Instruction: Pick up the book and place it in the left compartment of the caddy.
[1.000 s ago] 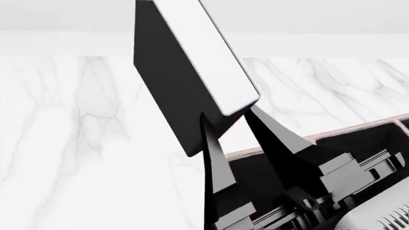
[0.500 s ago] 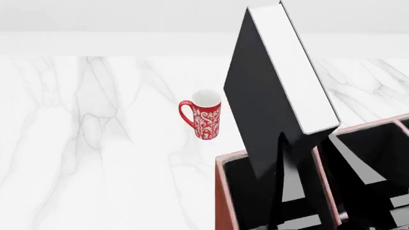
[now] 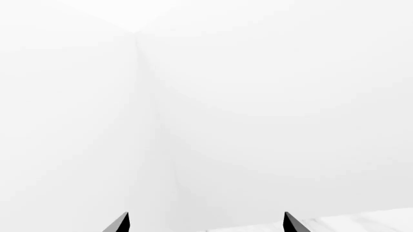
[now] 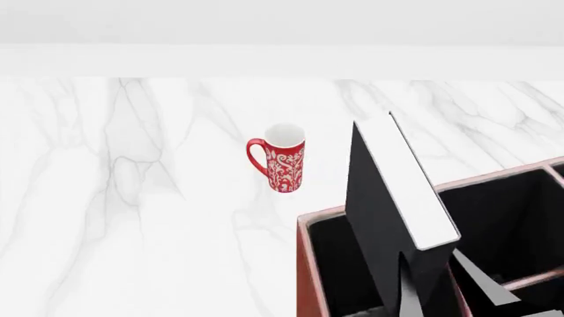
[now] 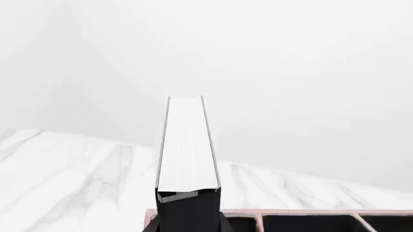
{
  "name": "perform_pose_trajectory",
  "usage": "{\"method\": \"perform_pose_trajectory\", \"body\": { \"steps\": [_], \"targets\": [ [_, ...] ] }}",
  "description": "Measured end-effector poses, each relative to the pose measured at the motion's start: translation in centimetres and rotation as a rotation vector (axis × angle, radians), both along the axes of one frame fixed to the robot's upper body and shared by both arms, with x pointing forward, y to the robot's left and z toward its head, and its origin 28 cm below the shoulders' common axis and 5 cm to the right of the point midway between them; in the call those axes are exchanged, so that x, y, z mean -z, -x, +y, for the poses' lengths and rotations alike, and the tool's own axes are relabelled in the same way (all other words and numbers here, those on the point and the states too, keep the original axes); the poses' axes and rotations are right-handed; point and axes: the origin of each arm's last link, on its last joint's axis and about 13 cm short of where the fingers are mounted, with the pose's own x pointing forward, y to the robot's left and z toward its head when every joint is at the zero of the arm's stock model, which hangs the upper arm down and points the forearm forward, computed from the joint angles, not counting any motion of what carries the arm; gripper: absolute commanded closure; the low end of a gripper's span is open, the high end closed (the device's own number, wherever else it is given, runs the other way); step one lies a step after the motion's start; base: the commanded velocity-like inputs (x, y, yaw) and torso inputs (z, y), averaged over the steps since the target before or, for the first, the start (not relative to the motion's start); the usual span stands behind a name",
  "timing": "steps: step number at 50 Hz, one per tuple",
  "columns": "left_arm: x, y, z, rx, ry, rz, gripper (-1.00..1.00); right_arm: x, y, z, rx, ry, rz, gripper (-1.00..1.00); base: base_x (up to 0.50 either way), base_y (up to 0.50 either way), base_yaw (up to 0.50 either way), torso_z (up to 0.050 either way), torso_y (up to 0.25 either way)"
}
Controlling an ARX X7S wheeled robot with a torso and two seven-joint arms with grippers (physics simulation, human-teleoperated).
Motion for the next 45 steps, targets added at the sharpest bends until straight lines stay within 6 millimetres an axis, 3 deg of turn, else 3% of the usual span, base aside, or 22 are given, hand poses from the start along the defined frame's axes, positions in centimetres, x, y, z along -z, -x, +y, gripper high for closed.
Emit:
{"method": "perform_pose_trajectory", "body": {
  "steps": [45],
  "targets": [
    [0.0,0.0,0.0,-0.002,-0.001,-0.003,-1.00,3.1,-2.2,-1.5,0.070,0.006,0.097,1.00,0.00,0.00,0.00,0.000,0.001]
  ]
}}
